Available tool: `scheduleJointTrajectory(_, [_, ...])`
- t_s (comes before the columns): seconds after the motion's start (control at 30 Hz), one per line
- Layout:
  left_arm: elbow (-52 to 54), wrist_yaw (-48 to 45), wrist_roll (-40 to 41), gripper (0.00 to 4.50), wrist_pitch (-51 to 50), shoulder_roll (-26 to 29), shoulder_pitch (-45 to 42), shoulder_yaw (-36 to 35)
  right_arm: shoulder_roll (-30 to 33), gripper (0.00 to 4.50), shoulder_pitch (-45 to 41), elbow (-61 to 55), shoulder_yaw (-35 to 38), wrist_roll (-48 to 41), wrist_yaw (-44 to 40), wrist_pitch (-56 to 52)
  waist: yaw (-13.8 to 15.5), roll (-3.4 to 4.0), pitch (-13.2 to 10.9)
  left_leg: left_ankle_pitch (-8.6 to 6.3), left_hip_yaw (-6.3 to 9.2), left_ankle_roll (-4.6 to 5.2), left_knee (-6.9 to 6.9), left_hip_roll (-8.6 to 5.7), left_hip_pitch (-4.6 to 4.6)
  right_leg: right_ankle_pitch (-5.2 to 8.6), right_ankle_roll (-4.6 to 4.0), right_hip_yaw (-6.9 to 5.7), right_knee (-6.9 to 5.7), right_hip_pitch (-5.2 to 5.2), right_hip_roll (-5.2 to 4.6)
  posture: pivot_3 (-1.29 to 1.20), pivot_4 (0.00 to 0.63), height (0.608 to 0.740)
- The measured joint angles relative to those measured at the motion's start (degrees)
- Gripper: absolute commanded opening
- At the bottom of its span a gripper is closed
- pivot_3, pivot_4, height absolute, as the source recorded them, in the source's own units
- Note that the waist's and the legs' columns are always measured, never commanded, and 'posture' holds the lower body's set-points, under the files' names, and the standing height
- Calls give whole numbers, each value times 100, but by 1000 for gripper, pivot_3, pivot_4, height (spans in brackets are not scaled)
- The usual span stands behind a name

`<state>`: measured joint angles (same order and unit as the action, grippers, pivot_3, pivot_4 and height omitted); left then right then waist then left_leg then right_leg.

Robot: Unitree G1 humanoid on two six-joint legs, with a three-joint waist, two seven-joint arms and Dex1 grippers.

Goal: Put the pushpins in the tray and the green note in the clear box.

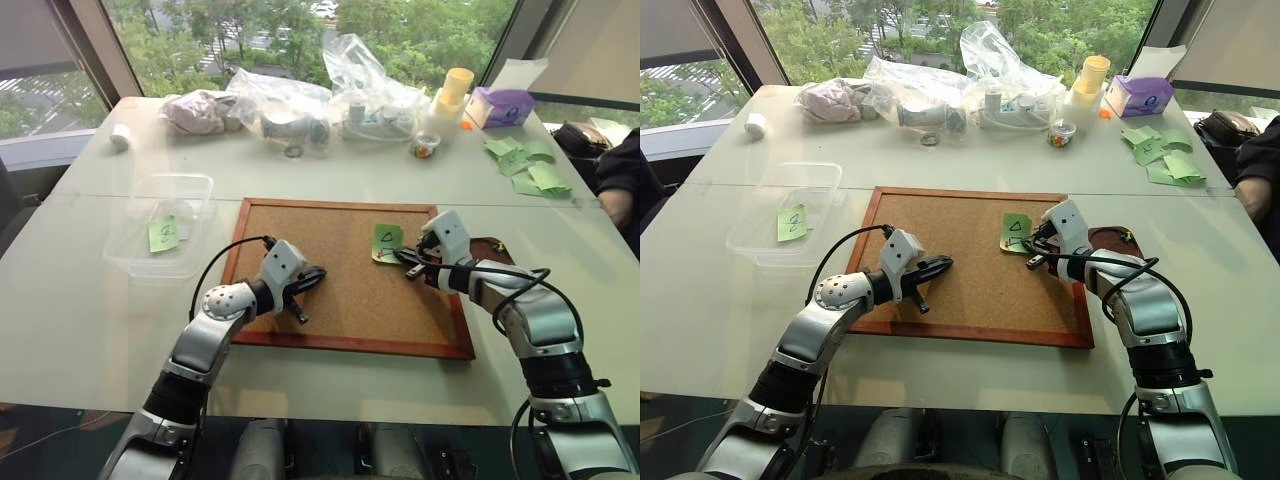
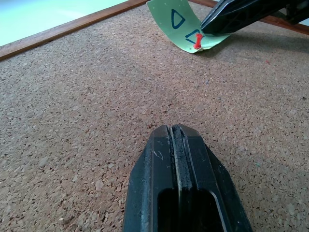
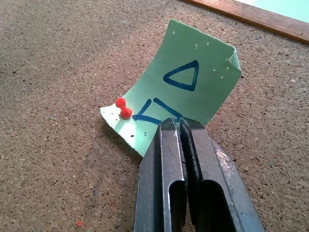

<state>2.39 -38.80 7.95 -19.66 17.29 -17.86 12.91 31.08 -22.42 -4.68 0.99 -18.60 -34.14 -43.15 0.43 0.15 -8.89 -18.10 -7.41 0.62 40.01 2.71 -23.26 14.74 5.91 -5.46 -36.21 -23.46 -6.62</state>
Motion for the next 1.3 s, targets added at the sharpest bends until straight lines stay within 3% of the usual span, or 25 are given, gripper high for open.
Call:
scheduleJointTrajectory(0.27, [-28, 24, -54, 0, 71, -25, 4, 91, 348, 57, -129, -464, 1022, -371, 195, -386, 20, -1, 1, -1, 1, 2, 0, -1, 2, 0, 0, 0, 1, 2, -1, 0, 150, 740])
scheduleJointTrajectory(0.53, [-113, 6, -63, 0, 154, -55, -16, 97, 894, 57, 418, 136, 1709, -284, 224, -204, 31, 1, 2, -4, -3, 7, 1, -6, 5, 0, 0, 0, 3, 8, -6, 0, 150, 740])
scheduleJointTrajectory(0.83, [-140, 6, -77, 0, 173, -59, -17, 95, 898, 57, 771, 612, 1792, -247, 176, 69, 25, 13, 9, -4, -2, 7, 1, -3, 12, 0, 0, 0, 2, 12, -6, 0, 150, 740])
scheduleJointTrajectory(0.93, [-140, 6, -79, 0, 177, -58, -17, 95, 870, 868, 777, 678, 1786, -243, 186, 132, 26, 13, 9, -4, -1, 6, 1, -3, 11, 0, 0, 0, 2, 12, -6, 0, 150, 740])
scheduleJointTrajectory(1.17, [-140, 6, -80, 0, 182, -54, -17, 92, 870, 4357, 793, 782, 1781, -243, 232, 225, 25, 13, 9, -4, -1, 6, 1, -3, 12, 0, 0, 0, 2, 12, -6, 0, 150, 740])
scheduleJointTrajectory(1.3, [-141, 5, -80, 0, 184, -48, -17, 89, 871, 4435, 794, 638, 1782, -312, 194, 168, 24, 13, 9, -3, 0, 6, 1, -2, 12, 0, 0, 0, 2, 12, -6, 0, 150, 740])
